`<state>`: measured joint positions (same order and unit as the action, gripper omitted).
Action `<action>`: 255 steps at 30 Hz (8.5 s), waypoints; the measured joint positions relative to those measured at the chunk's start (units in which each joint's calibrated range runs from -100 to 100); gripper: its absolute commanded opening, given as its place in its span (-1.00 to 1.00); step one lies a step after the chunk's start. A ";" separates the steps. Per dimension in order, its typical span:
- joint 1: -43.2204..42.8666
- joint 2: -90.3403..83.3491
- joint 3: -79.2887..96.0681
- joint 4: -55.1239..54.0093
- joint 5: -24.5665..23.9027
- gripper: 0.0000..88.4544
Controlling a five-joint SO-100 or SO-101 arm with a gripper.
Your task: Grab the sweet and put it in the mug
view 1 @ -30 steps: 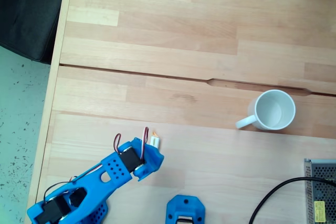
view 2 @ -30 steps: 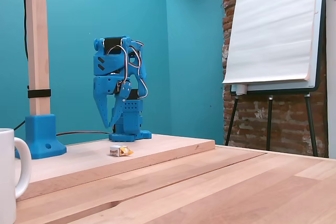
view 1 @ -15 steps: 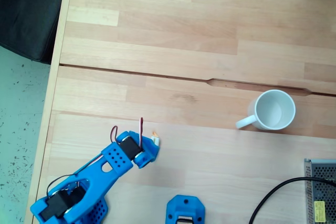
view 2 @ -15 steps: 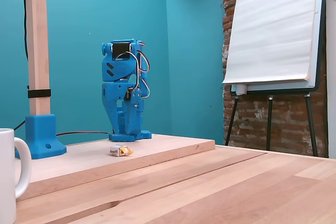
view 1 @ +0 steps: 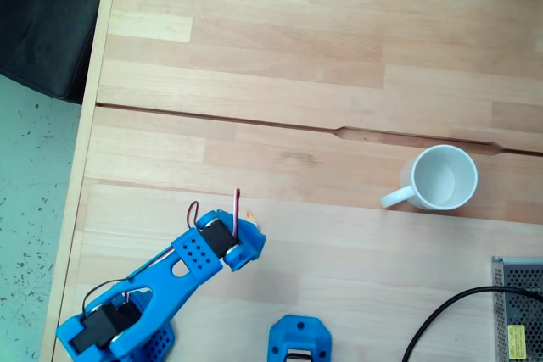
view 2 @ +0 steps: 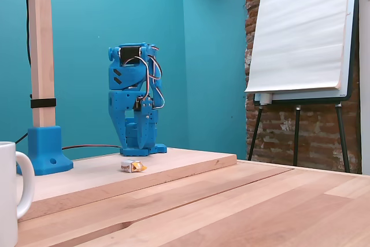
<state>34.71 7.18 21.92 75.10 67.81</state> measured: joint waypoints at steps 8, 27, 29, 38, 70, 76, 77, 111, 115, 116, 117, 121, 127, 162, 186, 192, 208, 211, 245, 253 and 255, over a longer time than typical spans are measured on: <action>0.81 4.45 -1.97 0.00 0.00 -0.66; 0.96 9.63 -4.12 0.00 -0.05 -0.66; 1.03 10.63 -4.12 0.00 0.00 -0.66; 1.03 14.26 -7.17 0.00 -0.10 -0.66; 1.99 19.35 -9.50 0.00 -0.15 -0.66; 1.99 19.35 -9.50 0.00 -0.15 -0.66; 1.99 19.35 -9.50 0.00 -0.15 -0.66; 1.99 22.07 -11.21 -2.93 -0.59 -1.00; 1.99 21.25 -11.83 -2.93 -0.59 -1.00; 2.14 20.16 -12.10 -2.93 -0.59 -1.00; 2.29 18.62 -12.73 -2.93 -0.63 -1.00; 2.44 9.54 -17.57 -2.93 -2.74 -1.00; 2.44 -0.91 -26.62 -2.93 -8.55 -1.00; 14.92 14.99 -43.75 -28.15 -22.08 -1.00; 11.89 34.88 -61.68 -49.47 -31.21 -1.00; 12.33 40.96 -69.03 -49.55 -31.94 -1.00; 14.77 56.68 -86.24 -49.63 -31.89 -1.00; 14.77 57.95 -86.42 -49.63 -31.89 -1.00; 11.37 71.12 -103.99 -49.63 -31.84 -1.00; 11.52 73.57 -104.62 -49.63 -31.84 -1.00; 11.52 74.02 -104.62 -49.63 -31.84 -1.00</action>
<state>46.23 81.20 -82.70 25.47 35.97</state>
